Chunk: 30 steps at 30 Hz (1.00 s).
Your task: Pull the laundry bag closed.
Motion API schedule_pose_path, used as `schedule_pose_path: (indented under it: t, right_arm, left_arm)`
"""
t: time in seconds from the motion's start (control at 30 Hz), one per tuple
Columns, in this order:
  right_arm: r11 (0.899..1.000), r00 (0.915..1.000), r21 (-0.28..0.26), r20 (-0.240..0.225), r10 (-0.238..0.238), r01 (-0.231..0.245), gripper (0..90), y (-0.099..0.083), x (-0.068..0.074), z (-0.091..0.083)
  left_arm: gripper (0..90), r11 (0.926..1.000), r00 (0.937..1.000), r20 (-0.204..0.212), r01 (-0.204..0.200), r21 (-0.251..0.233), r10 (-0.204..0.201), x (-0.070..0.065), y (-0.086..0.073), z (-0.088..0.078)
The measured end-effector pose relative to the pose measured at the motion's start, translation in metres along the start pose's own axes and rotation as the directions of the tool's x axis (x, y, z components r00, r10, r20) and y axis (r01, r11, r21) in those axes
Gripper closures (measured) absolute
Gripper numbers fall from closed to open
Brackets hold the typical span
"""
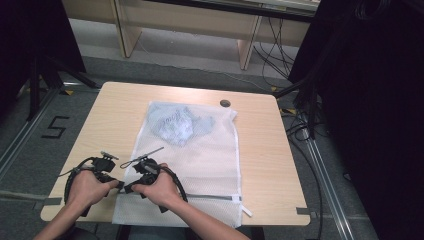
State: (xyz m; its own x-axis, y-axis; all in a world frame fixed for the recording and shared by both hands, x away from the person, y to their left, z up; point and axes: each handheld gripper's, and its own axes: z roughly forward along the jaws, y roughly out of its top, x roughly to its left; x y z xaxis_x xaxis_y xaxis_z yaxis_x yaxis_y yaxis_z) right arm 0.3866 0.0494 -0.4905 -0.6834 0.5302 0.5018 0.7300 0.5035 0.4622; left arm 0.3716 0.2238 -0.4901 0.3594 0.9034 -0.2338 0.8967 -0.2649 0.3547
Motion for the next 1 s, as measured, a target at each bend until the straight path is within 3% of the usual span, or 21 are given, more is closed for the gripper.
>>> schedule_pose_path:
  t: [0.1, 0.17, 0.23, 0.43, 0.5, 0.53, 1.0]
  right_arm:
    - [1.0, 0.9998, 0.012, -0.013, 0.016, -0.016, 75.0, 0.001, 0.001, 0.003]
    - [1.0, 0.9997, 0.001, -0.003, -0.024, 0.024, 75.0, 0.002, -0.001, 0.006]
    - [1.0, 0.9999, 0.019, -0.011, 0.008, -0.008, 75.0, 0.003, 0.002, 0.006]
    - [1.0, 0.9998, 0.022, -0.02, 0.007, -0.007, 77.2, 0.005, 0.003, 0.011]
    - [1.0, 0.9984, 0.005, -0.056, 0.012, -0.012, 79.1, 0.004, 0.001, 0.014]
    - [1.0, 0.9999, 0.02, 0.0, -0.017, 0.017, 82.6, 0.004, 0.002, 0.014]
    - [1.0, 1.0, 0.021, -0.004, 0.004, -0.004, 83.7, 0.004, 0.004, 0.017]
  left_arm:
    - [89.7, 0.9999, 1.0, 0.002, 0.009, -0.007, -0.009, 0.0, 0.0, 0.0]
    - [89.7, 0.9998, 0.9999, 0.004, 0.014, -0.01, -0.014, -0.001, 0.0, 0.001]
    - [89.7, 0.9999, 0.9999, 0.003, 0.011, -0.007, -0.011, 0.0, 0.0, 0.0]
    - [89.7, 0.9998, 0.9999, 0.006, 0.015, -0.01, -0.015, 0.0, 0.0, 0.001]
    - [89.8, 0.9998, 0.9999, 0.006, 0.015, -0.01, -0.015, 0.0, 0.0, 0.001]
    - [89.7, 0.9997, 0.9998, 0.006, 0.019, -0.012, -0.019, 0.0, 0.0, 0.001]
    - [89.7, 0.9999, 0.9999, 0.005, 0.014, -0.011, -0.014, 0.0, 0.0, 0.001]
